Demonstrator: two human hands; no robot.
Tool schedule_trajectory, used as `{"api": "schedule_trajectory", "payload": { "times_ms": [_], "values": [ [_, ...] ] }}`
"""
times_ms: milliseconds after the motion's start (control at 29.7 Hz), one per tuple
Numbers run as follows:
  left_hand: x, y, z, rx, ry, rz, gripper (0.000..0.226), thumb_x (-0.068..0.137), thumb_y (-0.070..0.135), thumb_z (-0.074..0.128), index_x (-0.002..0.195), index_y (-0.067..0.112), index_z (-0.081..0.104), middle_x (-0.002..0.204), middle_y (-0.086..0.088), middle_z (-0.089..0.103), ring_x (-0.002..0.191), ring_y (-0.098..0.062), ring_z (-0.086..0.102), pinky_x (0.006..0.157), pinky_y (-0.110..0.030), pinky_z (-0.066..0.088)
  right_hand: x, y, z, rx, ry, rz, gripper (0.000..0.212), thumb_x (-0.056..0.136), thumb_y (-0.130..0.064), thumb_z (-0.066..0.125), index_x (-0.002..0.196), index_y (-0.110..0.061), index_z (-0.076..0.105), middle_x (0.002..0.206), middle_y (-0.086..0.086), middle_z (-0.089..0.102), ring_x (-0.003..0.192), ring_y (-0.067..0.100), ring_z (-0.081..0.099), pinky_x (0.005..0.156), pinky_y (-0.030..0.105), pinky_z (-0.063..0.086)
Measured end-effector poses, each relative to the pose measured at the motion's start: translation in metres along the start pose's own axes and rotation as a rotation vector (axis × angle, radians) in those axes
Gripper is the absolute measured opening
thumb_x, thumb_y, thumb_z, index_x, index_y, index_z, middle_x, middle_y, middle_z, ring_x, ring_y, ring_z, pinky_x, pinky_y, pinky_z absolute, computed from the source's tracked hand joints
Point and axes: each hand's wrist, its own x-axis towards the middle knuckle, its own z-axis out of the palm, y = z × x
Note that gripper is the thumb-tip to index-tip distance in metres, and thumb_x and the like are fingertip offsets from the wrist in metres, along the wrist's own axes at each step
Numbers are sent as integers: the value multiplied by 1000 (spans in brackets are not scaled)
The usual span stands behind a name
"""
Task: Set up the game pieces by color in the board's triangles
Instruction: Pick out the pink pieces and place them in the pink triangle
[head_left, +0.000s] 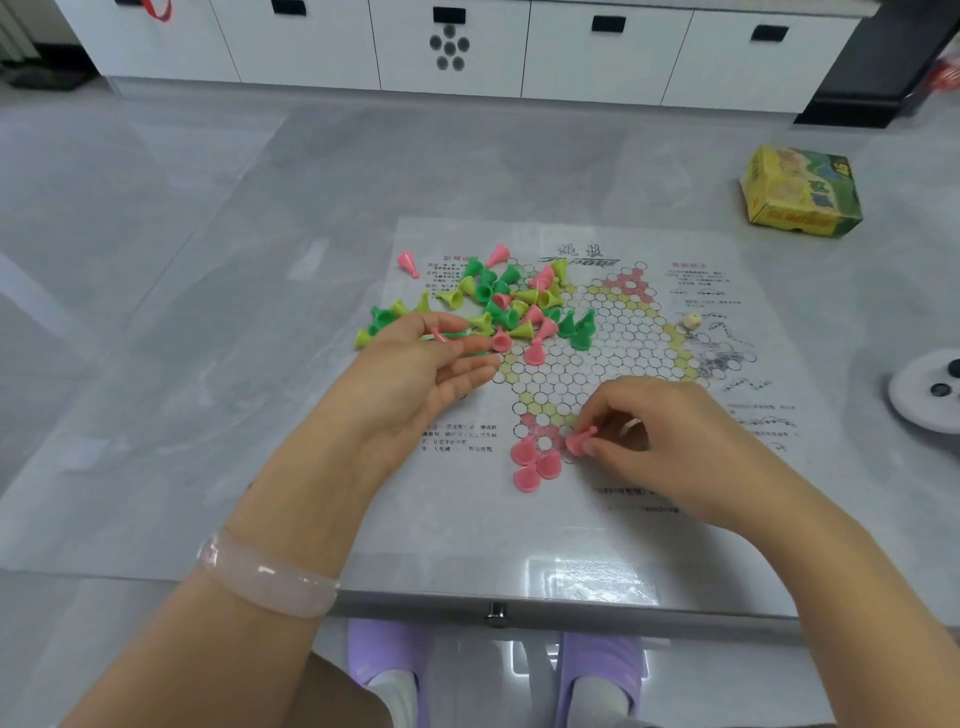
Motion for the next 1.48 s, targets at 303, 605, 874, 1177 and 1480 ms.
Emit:
{"api": "schedule_trajectory", "payload": {
  "times_ms": [303,605,874,1177,1480],
  "values": [
    [-2,2,2,-67,-15,26,14,91,-5,44,89,6,51,81,-14,68,63,-15,69,65,-22,58,2,0,4,-91,-26,-46,8,80,-21,66,87,-24,65,87,-12,59,81,3,54,74,23,47],
    [-3,2,0,-36,-48,30,11,89,-3,51,82,5,52,84,-14,70,68,-15,71,64,-19,57,2,-1,5,-89,-39,-52,6,81,-21,66,86,-25,64,85,-14,57,80,0,53,69,13,42],
    [-4,1,-1,193,-113,132,10,84,5,60,80,14,60,70,-1,70,54,-6,61,55,-14,52,1,-1,2,-64,-45,-38,12,81,-25,66,90,-30,61,87,-15,59,83,-2,54,72,11,43],
    [-19,-6,17,245,-368,121,17,84,11,56,80,10,39,58,-7,68,53,-15,66,56,-22,56,7,-27,-2,658,200,31,15,83,-16,62,85,-28,70,83,-4,72,81,9,66,70,20,52],
    [-18,-13,20,285,-405,101,27,74,30,55,82,10,40,64,-10,69,57,-18,68,56,-22,56,8,-25,-1,740,182,33,7,80,-15,66,79,-20,71,78,-1,70,72,8,63,63,24,53]
  ]
}}
